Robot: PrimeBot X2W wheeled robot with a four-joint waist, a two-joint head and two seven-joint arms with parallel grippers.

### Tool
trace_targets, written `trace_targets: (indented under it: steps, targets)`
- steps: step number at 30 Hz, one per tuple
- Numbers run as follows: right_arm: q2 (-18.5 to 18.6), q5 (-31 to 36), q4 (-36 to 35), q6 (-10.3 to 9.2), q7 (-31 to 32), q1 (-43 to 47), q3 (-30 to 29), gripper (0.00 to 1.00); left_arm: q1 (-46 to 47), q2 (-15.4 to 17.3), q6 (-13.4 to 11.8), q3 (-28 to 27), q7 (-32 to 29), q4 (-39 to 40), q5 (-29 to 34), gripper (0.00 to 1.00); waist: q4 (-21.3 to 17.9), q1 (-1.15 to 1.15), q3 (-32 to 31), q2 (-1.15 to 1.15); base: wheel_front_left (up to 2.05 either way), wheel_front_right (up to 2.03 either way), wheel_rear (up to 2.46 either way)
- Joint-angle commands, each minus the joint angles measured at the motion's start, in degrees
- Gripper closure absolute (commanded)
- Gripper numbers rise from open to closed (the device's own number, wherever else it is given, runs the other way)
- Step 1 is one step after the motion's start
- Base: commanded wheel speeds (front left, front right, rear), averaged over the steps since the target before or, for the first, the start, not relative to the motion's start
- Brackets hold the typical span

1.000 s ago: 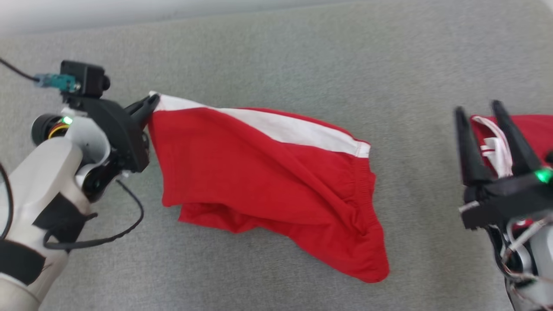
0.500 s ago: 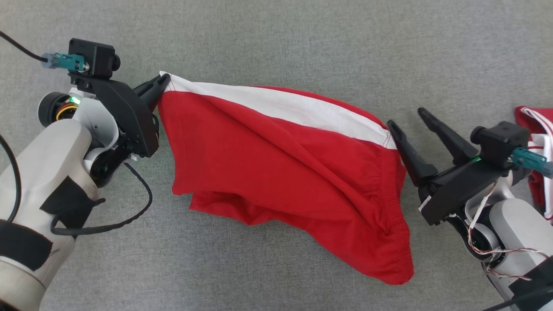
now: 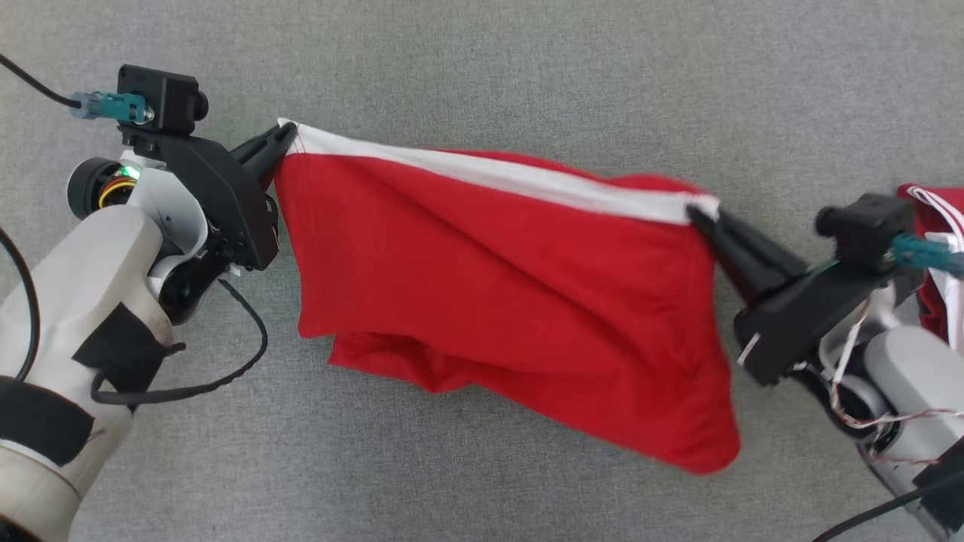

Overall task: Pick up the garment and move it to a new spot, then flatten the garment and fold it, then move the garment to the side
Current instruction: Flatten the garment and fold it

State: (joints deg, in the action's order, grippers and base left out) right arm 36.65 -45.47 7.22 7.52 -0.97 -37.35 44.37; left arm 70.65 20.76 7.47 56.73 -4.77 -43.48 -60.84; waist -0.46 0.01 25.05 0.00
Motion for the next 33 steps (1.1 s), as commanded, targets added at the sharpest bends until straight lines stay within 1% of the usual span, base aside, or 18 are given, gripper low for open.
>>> trace_targets:
  steps: [1,6,11,16,19,21,24,28,31,33]
  targets:
    - [0.5,0.2,0.2,-0.06,-0.5,-0.4,-0.2,1.00,0.6,0.3,0.0,0.2,0.4,-0.2,-0.1,1.00,-0.1,-0.01,-0.2,0.00,0.00,0.00,0.00]
    - [-0.4,1.4,1.9,-0.06,-4.5,-1.5,-3.3,1.00,1.3,0.9,0.0,0.0,4.3,0.1,-0.1,1.00,-0.2,-0.01,-1.9,0.00,0.00,0.00,0.00]
    - [-2.1,3.4,3.9,-0.07,-8.1,-4.0,-8.7,1.00,2.5,1.0,-0.1,-1.2,9.0,0.2,0.6,1.00,-0.3,-0.01,-4.0,0.00,0.00,0.00,0.00]
    - [-4.0,5.6,3.8,-0.08,-9.6,-6.3,-13.1,1.00,3.3,0.6,-1.8,-3.9,12.8,1.7,-0.8,1.00,-0.1,-0.01,-6.6,0.00,0.00,0.00,0.00]
    - [-4.9,6.9,2.8,-0.08,-9.8,-6.8,-15.7,1.00,3.6,1.1,-3.6,-5.7,14.6,4.2,-1.6,1.00,-0.1,-0.01,-8.1,0.00,0.00,0.00,0.00]
    - [-5.6,7.9,2.1,-0.08,-9.8,-7.2,-17.2,1.00,3.8,2.0,-5.5,-6.8,15.6,6.4,-1.5,1.00,-0.2,-0.01,-9.2,0.00,0.00,0.00,0.00]
    - [-6.5,9.0,0.5,-0.08,-9.2,-7.6,-19.4,1.00,3.9,3.3,-8.7,-8.6,17.0,11.2,-1.3,1.00,-0.2,-0.01,-10.8,0.00,0.00,0.00,0.00]
    - [-7.8,10.0,-1.2,-0.09,-8.1,-8.0,-21.9,1.00,3.7,5.9,-13.3,-10.8,18.1,19.2,0.0,1.00,-0.2,-0.01,-12.9,0.00,0.00,0.00,0.00]
    - [-8.4,10.7,-2.2,-0.09,-7.0,-8.7,-23.2,1.00,3.7,7.7,-16.6,-11.7,17.8,24.9,1.1,1.00,-0.1,-0.01,-14.0,0.00,0.00,0.00,0.00]
    - [-9.0,10.8,-2.8,-0.09,-6.1,-9.2,-23.5,1.00,3.8,8.7,-18.1,-11.7,17.1,28.4,1.6,1.00,-0.1,-0.01,-14.6,0.00,0.00,0.00,0.00]
